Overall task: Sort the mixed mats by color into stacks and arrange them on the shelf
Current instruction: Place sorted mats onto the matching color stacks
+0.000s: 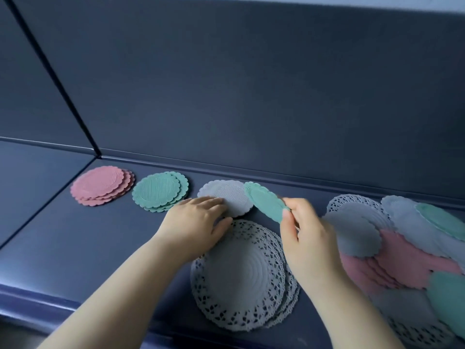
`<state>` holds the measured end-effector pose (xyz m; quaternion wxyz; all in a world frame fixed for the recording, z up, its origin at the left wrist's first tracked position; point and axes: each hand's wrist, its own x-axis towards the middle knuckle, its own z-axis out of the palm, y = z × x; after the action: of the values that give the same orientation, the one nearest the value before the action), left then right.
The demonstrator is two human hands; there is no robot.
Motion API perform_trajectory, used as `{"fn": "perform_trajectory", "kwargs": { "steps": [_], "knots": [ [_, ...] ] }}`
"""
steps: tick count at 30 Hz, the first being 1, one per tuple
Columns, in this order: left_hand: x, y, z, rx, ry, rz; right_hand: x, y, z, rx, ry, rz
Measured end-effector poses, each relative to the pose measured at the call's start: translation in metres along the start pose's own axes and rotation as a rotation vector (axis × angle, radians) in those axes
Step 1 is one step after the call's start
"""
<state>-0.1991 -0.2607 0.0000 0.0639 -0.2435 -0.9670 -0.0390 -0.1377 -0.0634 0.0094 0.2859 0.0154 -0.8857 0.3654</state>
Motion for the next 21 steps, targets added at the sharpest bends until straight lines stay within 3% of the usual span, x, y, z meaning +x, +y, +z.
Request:
{"fn": "perform_trajectory", "kwargs": {
  "steps": [3,14,21],
  "knots": [
    [-0.013,-0.026,-0.003,0.028,0.081,0.032,0.007,-0.018,0.017,-0.012,-0.032,0.026],
    [-0.059,-0.192,-0.031,0.065,0.144,0.094,0.035,-0.126,0.13,-0.212,-0.015,0.097],
    [-0.074,-0.245,-0.036,-0.016,0.252,0.091,0.031,-0.154,0.196,-0.373,-0.269,0.131]
  ]
}}
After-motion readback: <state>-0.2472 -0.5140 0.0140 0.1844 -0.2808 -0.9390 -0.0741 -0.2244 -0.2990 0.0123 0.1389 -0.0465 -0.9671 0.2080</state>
